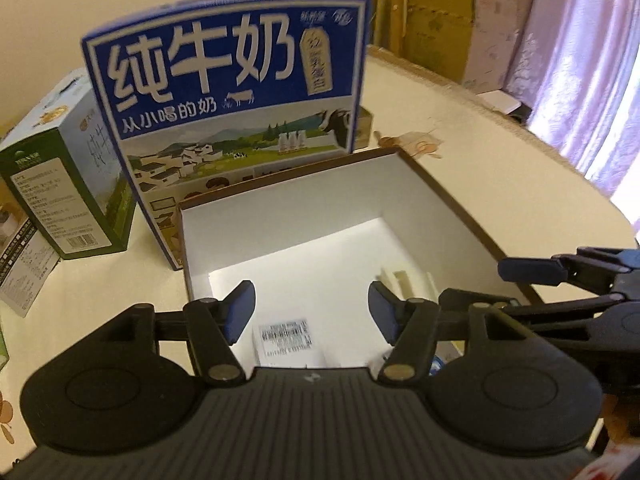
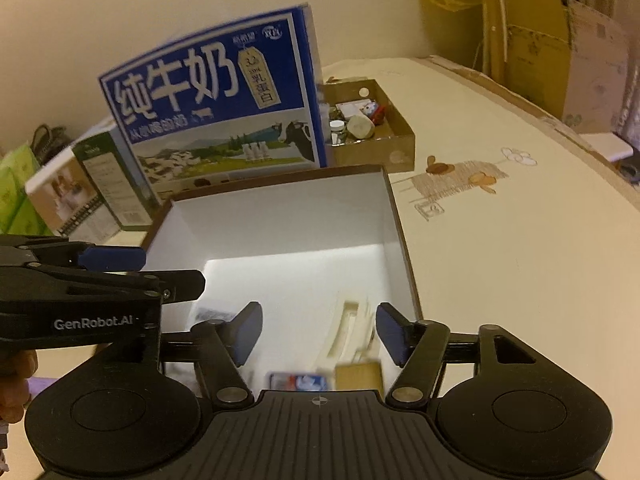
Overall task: Organize rigid objects
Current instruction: 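Lower both items into the brown box and open both tools, then withdraw both open tools from the brown box back over the table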
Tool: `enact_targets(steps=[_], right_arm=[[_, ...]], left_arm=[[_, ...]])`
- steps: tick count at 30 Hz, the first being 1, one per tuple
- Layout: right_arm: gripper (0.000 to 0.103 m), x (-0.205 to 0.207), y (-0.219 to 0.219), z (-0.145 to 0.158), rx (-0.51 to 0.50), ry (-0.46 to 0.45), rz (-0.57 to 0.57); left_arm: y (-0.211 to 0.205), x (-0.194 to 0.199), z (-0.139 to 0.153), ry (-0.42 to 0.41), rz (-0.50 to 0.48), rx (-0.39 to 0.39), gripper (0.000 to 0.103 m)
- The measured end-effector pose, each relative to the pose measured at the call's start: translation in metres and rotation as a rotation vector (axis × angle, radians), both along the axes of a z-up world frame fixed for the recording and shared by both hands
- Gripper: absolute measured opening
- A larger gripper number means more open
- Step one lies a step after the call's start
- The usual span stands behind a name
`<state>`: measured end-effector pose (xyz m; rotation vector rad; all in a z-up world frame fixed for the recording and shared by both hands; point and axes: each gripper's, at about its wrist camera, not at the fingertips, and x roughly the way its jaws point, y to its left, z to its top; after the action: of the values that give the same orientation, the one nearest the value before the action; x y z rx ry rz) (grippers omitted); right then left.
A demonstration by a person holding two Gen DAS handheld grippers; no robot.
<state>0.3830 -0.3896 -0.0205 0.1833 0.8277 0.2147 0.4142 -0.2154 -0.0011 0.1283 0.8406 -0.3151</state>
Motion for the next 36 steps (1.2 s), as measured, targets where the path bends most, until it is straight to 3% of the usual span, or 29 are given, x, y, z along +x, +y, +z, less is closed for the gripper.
enact_targets(steps=[5,17,27,36], right_arm=[[0.066,-0.036,0.006,0.008,0.032,0.011,-0.032],[0.066,-0.119,0.044,0.041,0.037,-0.038,-0.036],[0.067,-0.186,0.088,0.053,0.064,-0.060,0.047],[0.067,-0.225,0.127,0.042,0.067,-0.031,0.147]], left_arm=[[0.016,-0.039,0.018,-0.043,-0.011,-0.014,0.070],[0.087,-0.144,0.047,-0.108,0.040,-0.055,0.071],[0.143,-0.223,0.055,-0.109,0.149,-0.025,0.071],[0.185,-0.283,0.056,-0.091,0.248,-0.045,0.071]])
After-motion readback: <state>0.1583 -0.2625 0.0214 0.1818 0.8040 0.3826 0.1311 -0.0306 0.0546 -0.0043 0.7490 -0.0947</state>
